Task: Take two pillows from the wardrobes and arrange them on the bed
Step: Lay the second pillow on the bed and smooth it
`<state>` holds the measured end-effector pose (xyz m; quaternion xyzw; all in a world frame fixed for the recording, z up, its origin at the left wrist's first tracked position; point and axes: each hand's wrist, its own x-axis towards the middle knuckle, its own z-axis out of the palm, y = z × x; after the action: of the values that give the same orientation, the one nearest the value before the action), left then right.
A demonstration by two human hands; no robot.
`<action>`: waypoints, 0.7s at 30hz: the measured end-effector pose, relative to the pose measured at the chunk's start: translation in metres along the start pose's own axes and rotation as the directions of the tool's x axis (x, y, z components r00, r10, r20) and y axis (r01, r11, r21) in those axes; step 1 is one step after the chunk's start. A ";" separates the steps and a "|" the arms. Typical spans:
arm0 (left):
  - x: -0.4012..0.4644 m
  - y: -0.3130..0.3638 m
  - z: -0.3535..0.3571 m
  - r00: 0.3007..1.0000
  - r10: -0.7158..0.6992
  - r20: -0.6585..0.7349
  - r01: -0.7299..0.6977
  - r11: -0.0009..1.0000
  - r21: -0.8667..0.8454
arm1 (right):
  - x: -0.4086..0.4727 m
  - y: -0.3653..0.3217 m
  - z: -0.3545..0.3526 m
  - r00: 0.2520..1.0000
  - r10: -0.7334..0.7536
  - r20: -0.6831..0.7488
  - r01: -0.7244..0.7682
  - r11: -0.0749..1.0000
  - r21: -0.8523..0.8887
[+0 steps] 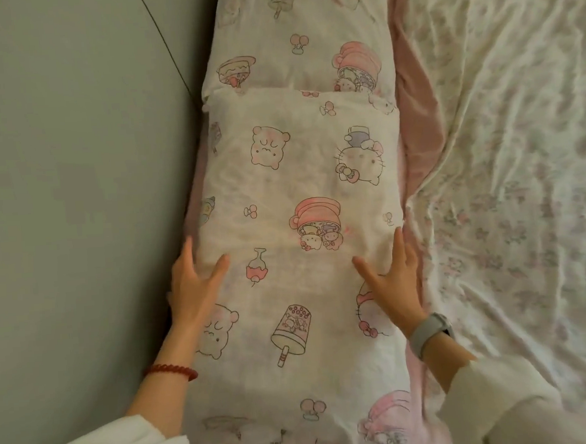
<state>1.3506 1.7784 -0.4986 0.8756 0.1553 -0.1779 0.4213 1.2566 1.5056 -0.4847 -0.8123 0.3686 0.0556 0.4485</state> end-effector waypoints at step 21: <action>-0.088 -0.046 0.021 0.990 -0.055 0.127 0.068 0.993 -0.095 | -0.074 0.064 -0.028 0.970 0.220 0.109 -0.212 0.974 -0.079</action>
<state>1.2494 1.7788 -0.5038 0.8356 0.1643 -0.2372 0.4675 1.1547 1.5041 -0.4811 -0.7773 0.4257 0.1638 0.4333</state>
